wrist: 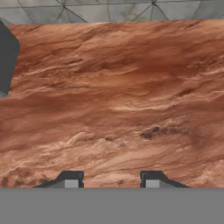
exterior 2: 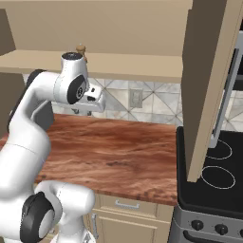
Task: Retrieve the shaker from the cabinet and place it next the steak on a plate on the dining table.
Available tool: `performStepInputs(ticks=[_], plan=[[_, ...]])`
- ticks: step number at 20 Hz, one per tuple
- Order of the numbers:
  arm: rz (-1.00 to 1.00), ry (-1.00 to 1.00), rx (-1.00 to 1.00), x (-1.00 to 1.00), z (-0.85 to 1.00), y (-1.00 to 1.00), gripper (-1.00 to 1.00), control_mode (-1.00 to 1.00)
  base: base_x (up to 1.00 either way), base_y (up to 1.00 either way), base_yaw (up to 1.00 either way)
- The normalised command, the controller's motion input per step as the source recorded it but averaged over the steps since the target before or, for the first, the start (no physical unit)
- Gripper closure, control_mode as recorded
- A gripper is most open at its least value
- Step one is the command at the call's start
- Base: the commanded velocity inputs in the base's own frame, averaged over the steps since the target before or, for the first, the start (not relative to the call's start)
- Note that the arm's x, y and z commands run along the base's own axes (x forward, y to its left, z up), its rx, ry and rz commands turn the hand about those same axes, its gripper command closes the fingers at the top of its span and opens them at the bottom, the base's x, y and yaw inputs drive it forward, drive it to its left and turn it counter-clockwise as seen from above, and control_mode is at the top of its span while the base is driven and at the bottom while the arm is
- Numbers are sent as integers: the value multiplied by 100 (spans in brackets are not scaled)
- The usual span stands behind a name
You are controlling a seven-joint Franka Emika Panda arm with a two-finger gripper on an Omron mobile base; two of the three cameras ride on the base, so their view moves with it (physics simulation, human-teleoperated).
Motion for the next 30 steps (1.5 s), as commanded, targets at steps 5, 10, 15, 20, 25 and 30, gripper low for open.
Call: performStepInputs(ticks=[5, 10, 15, 20, 25, 30], plan=[[3, -11, 0, -11, 2, 3, -100, -100, 0, 0, 0], [4, -32, -3, -39, 37, 11, -100, -100, 0, 0, 0], [5, -39, -1, -27, 59, 27, -100, -100, 0, 0, 0], [5, -32, 0, -8, 66, 26, -100, -100, 0, 0, 0], [0, -17, 0, 0, 58, 22, -100, -100, 0, 0, 0], [0, -6, 0, 1, 41, 23, -100, -100, 0, 0, 0]])
